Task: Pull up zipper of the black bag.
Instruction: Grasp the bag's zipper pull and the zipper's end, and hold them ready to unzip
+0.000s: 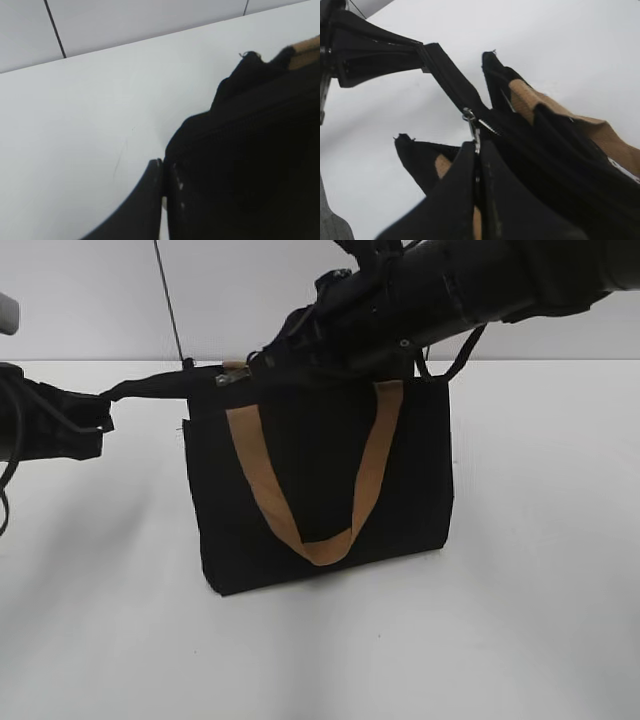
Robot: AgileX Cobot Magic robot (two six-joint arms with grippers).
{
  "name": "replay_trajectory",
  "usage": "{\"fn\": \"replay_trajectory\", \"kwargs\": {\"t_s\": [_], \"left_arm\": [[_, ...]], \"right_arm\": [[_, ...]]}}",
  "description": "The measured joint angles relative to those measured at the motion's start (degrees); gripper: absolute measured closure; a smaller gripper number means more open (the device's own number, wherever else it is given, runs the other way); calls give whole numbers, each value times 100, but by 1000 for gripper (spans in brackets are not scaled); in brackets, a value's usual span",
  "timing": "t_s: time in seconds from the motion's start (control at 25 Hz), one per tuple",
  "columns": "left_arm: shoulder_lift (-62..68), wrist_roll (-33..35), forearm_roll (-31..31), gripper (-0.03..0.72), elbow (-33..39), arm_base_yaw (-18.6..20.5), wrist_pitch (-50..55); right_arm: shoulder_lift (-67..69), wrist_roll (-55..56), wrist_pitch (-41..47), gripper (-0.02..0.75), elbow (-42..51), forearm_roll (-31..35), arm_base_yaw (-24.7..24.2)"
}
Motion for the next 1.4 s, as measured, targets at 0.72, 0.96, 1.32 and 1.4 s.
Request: {"fn": "replay_trajectory", "kwargs": {"t_s": [0.72, 0.96, 1.32, 1.4], "left_arm": [[-3, 0, -90, 698, -13, -19, 157], [-3, 0, -92, 698, -13, -19, 99], [-3, 0, -577, 696, -13, -53, 99], [-3, 0, -684, 659, -13, -138, 145]], "right_arm": [[0, 1030, 1186, 738, -13, -846, -1654], [-5, 1059, 1433, 738, -20, -908, -2002], [-102, 1058, 1489, 732, -20, -950, -2015], [-175, 1058, 1504, 682, -20, -1008, -2020]]}}
